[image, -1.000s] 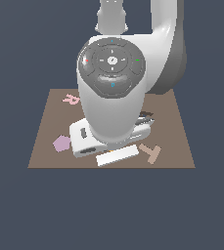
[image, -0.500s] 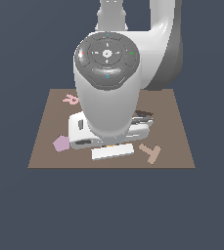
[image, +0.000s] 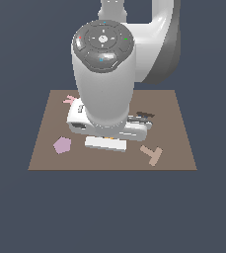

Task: Insert a designated object into the corresponding slot on a board.

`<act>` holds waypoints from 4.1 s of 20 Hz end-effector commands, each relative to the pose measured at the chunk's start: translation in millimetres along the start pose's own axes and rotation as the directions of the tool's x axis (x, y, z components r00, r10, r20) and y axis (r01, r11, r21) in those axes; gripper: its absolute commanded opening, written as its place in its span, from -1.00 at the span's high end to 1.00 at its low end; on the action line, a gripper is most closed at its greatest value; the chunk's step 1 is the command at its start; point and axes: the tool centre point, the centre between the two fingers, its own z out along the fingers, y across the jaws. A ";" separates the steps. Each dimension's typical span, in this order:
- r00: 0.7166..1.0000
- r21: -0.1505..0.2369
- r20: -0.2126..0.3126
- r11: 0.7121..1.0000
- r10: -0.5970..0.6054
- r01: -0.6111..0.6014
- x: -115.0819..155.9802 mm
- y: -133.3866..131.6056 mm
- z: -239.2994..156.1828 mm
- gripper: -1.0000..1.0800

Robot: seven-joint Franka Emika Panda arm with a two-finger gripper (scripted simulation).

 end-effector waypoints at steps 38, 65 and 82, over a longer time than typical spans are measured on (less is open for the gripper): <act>0.068 0.001 0.000 0.068 0.998 -0.998 -101.2 -63.2 -6.4 1.00; -0.437 0.000 0.001 -0.437 0.900 -0.900 -97.5 -110.1 -8.2 1.00; -0.440 0.000 0.001 -0.440 0.898 -0.898 -97.2 -110.1 1.9 -0.92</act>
